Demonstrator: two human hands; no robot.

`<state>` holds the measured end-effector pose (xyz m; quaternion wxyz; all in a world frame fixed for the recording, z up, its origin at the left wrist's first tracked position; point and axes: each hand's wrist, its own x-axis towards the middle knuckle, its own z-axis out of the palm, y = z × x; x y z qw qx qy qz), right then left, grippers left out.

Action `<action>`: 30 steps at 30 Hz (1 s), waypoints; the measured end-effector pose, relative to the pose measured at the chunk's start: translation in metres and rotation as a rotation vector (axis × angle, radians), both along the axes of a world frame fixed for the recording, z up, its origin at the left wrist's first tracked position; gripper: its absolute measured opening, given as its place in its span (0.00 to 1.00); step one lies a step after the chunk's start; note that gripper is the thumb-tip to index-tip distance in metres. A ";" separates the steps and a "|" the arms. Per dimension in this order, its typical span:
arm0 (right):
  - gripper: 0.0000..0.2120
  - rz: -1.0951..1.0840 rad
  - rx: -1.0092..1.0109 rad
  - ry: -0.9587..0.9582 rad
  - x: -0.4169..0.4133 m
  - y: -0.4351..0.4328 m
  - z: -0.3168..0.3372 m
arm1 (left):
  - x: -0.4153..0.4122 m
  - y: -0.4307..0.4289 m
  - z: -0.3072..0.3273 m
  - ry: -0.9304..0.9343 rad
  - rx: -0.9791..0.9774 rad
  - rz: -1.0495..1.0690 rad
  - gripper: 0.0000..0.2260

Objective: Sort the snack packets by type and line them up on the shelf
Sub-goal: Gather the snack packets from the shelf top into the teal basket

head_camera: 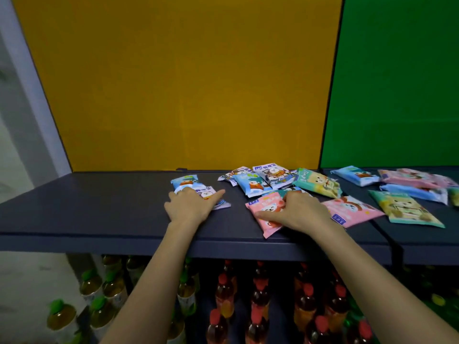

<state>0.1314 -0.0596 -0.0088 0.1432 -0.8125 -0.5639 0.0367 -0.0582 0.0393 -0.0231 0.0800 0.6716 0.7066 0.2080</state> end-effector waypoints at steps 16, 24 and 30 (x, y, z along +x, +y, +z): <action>0.11 0.083 0.096 0.569 0.016 0.004 0.007 | -0.022 0.015 0.020 -0.804 -0.347 -0.303 0.04; 0.14 0.189 0.423 0.813 -0.025 0.022 0.016 | -0.093 -0.050 0.032 -1.089 -0.247 -0.358 0.03; 0.15 0.418 0.405 0.921 -0.125 0.035 0.012 | -0.193 -0.097 0.019 -1.123 0.003 -0.138 0.03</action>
